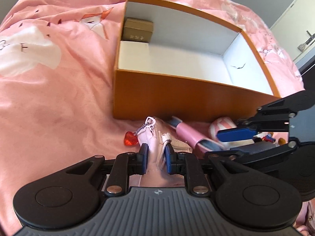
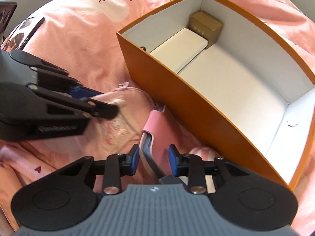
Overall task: Organize objects
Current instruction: 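Lift the pink backpack and pink wallet and carry both over the orange box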
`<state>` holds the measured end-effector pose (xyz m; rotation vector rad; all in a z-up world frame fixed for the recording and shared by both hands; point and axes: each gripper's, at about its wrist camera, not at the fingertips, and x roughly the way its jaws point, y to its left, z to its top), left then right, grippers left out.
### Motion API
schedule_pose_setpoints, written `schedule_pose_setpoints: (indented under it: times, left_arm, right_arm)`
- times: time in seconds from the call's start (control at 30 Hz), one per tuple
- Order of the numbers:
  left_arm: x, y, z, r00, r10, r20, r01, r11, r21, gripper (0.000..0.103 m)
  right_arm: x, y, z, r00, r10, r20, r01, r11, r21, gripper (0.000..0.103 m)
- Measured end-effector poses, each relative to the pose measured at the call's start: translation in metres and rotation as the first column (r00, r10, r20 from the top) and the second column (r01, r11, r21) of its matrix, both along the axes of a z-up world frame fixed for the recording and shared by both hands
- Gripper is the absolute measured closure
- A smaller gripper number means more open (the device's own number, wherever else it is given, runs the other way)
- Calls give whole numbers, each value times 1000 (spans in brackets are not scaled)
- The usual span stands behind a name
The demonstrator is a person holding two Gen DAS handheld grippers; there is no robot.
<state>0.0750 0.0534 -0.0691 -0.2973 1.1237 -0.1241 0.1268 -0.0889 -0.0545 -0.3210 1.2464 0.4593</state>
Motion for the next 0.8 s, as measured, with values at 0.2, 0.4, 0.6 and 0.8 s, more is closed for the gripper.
schedule_pose_setpoints:
  times: [0.2, 0.4, 0.6, 0.8]
  left_arm:
    - [2, 3, -5, 1000, -3, -1, 3, 999, -36, 84]
    - [2, 3, -5, 999, -6, -32, 6, 1000, -8, 84]
    - [4, 3, -9, 997, -23, -67, 24, 1000, 15, 81]
    - [-5, 4, 2, 999, -28, -24, 28, 1000, -6, 83]
  right_arm:
    - [14, 4, -8, 999, -15, -50, 14, 1000, -18, 70]
    - [28, 18, -25, 996, 16, -85, -23, 997, -78, 68]
    - [28, 23, -32, 993, 51, -109, -62, 993, -102, 68]
    - [15, 8, -9, 995, 42, -85, -51, 993, -105, 84]
